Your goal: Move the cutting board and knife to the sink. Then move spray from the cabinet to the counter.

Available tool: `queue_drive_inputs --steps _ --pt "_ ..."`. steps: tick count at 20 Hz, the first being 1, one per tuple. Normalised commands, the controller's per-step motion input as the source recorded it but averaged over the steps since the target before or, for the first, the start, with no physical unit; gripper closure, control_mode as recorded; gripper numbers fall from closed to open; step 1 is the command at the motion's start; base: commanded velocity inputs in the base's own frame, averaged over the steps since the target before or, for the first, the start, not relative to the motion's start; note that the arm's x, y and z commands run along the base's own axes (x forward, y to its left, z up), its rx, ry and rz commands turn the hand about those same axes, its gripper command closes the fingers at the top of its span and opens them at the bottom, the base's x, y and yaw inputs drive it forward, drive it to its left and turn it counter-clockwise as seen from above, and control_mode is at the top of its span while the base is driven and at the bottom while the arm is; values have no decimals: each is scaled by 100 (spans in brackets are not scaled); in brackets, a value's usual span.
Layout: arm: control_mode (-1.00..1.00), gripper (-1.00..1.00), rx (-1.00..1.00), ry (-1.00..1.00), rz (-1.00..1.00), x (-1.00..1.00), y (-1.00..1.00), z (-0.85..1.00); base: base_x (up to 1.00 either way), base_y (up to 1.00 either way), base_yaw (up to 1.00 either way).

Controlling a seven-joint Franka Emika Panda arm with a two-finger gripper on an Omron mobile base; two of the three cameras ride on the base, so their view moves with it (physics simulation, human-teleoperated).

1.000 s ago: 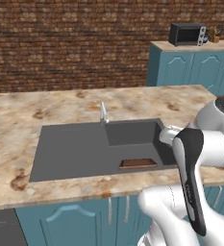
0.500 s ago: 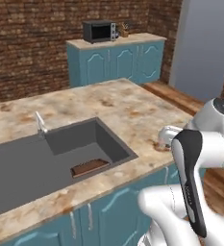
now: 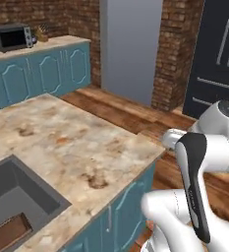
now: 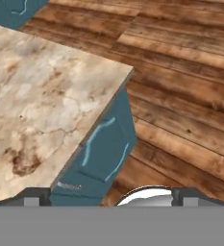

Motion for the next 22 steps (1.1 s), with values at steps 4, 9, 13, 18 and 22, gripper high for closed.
queue_drive_inputs --steps 4,9,13,18,22 --pt "100 -100 0 0 0 0 0 0 65 -69 -56" --pt "100 -100 0 0 0 0 0 0 70 -73 -51" --pt "100 -100 0 0 0 0 0 0 100 -32 -25" --pt "100 -100 0 0 0 0 0 0 100 -40 0" --pt "100 -100 0 0 0 0 0 0 100 -59 -1"
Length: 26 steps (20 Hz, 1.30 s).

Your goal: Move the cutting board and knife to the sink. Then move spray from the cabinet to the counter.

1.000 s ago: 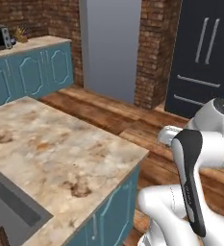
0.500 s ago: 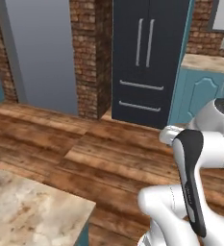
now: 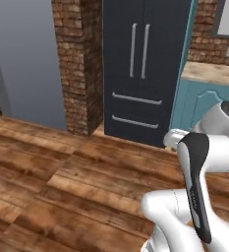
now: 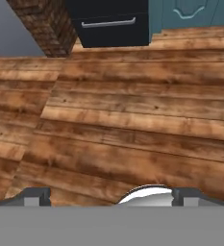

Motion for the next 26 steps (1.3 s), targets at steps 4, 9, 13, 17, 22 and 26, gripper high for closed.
queue_drive_inputs --steps 4,9,13,17,22,26 --pt "100 -100 0 0 0 0 0 0 87 -72 -24" --pt "100 -100 0 0 0 0 0 0 81 -53 -49" --pt "100 -100 0 0 0 0 0 0 56 -49 -64" --pt "100 -100 0 0 0 0 0 0 86 -37 -54" --pt "100 -100 0 0 0 0 0 0 100 -32 -9" --pt "100 -100 0 0 0 0 0 0 100 -79 11"
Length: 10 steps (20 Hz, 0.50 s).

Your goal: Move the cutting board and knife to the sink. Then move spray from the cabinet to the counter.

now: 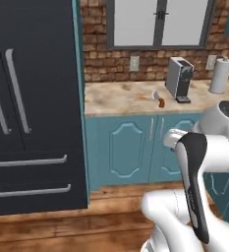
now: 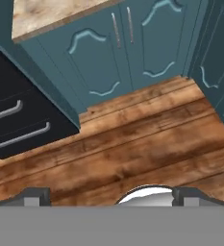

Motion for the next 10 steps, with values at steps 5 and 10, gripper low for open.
queue_drive_inputs --steps 5,10 --pt "100 -100 0 0 0 0 0 0 100 -100 14" --pt "100 -100 0 0 0 0 0 0 100 -43 -2"
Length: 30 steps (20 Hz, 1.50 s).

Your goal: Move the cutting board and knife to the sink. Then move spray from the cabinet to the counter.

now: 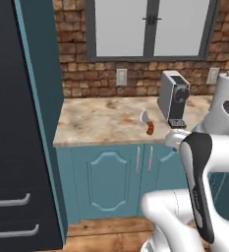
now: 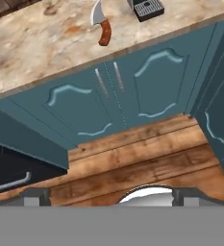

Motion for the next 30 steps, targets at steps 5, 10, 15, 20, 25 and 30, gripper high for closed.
queue_drive_inputs --steps 5,10,15,20,25,30 --pt "100 -100 0 0 0 0 0 0 100 0 -22" --pt "100 -100 0 0 0 0 0 0 100 0 -27" --pt "100 -100 0 0 0 0 0 0 33 -4 -3" --pt "100 -100 0 0 0 0 0 0 0 0 0" --pt "100 -100 0 0 0 0 0 0 0 0 0" --pt "100 -100 0 0 0 0 0 0 0 0 0"
